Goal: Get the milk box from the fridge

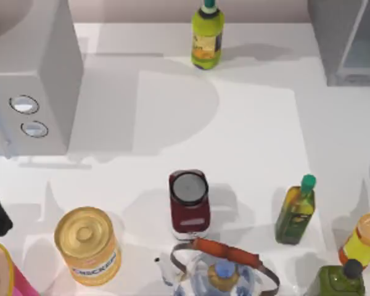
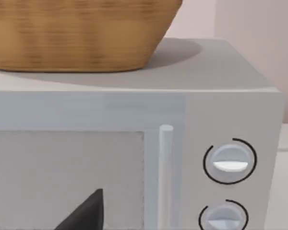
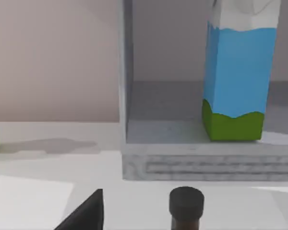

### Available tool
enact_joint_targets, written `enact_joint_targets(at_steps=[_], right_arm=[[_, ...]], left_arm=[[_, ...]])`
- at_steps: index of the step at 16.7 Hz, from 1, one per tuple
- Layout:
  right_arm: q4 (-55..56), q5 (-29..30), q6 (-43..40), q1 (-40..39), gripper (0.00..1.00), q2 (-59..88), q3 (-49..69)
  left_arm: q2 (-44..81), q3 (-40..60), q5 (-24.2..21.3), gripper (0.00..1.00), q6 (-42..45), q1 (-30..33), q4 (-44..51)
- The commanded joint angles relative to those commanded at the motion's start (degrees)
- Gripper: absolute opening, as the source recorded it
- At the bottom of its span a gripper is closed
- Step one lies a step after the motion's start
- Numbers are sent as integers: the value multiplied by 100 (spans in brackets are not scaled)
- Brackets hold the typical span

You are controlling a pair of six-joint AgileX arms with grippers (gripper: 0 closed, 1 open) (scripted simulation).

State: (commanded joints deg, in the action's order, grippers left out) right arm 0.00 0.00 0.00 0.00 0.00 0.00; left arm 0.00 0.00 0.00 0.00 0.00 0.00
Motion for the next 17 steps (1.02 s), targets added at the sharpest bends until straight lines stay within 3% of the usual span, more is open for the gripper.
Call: enact_joint_targets(at_steps=[4,7,17], right_arm=[[179,-74,-6,59,100,178,44],[904,-341,-21,292,100,897,185],[5453,-1746,53,1890,100,6049,612]], left_arm=[[0,0,0,100,0,0,0],[0,0,0,100,0,0,0],[0,0,0,100,0,0,0]])
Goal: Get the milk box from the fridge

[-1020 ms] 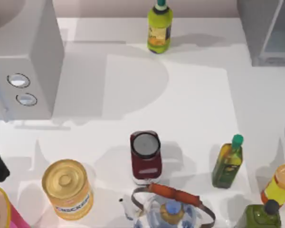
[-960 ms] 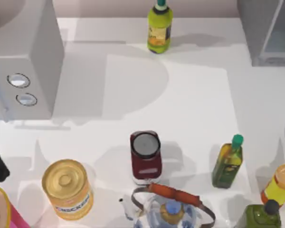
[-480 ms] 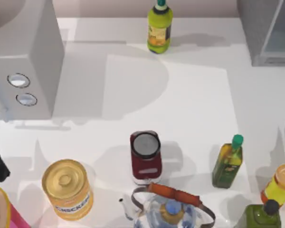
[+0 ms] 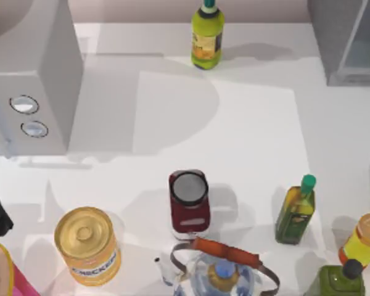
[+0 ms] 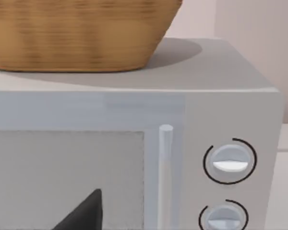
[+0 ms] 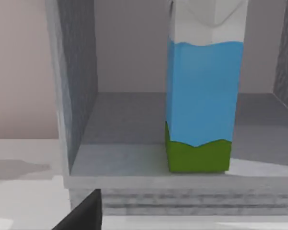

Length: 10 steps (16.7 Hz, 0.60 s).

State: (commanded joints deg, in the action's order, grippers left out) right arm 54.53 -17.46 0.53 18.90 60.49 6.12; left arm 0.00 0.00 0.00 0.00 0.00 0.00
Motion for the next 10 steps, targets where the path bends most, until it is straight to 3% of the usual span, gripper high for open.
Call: enact_joint_targets(at_steps=[5,10], right_arm=[[2169,-637,65,840,100,2562,239],[3570,-1110,57,1144,100,4008,402]], left_arm=[[0,0,0,100,0,0,0],[0,0,0,100,0,0,0]])
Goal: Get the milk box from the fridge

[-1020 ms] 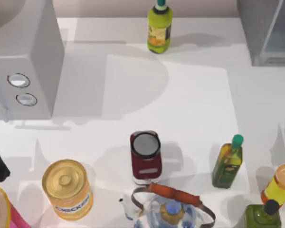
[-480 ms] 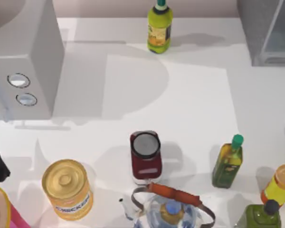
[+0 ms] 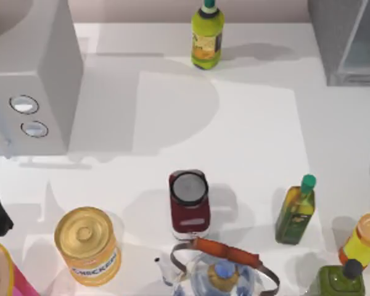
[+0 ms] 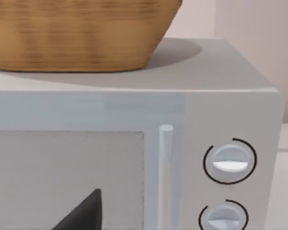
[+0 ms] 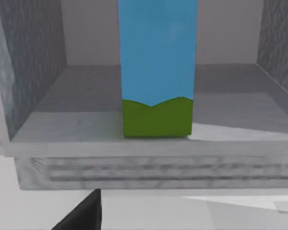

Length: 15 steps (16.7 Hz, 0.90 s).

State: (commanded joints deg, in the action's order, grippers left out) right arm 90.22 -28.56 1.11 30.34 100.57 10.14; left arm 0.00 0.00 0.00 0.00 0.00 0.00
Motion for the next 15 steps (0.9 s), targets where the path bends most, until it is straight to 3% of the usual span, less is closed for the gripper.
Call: enact_joint_targets(at_steps=[10,15], right_arm=[[40,-67,-33,3,100,284,108],[-456,217,-90,-372,100,586,1202]], left_arm=[[0,0,0,100,0,0,0],[0,0,0,100,0,0,0]])
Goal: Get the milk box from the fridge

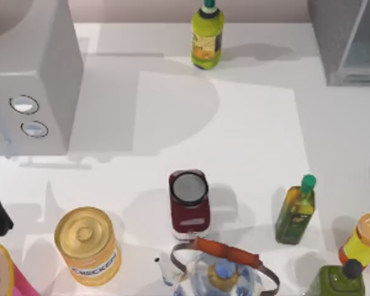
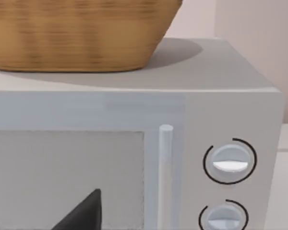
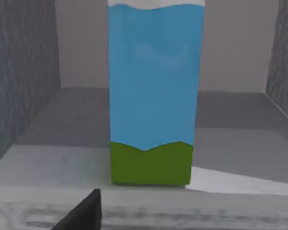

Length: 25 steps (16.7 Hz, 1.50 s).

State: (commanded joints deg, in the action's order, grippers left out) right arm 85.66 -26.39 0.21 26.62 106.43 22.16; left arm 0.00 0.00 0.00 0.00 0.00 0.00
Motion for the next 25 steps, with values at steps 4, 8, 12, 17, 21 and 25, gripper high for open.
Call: enact_joint_targets(at_steps=[4,8,12,17,21,25], right_arm=[[-806,572,42,-615,100,653,1771],[-1595,1341,51,-1209,100,1388,2973],[-1789,1569,42,-1395,100,1583,3233],[-1896,1576,41,-1400,100,1722,3447],[-2330,1667,38,-1486,100,2193,4433],[-2607,1727,34,-1542,100,2431,4895]], left_arm=[[0,0,0,100,0,0,0],[0,0,0,100,0,0,0],[0,0,0,100,0,0,0],[0,0,0,100,0,0,0],[0,0,0,100,0,0,0],[0,0,0,100,0,0,0]])
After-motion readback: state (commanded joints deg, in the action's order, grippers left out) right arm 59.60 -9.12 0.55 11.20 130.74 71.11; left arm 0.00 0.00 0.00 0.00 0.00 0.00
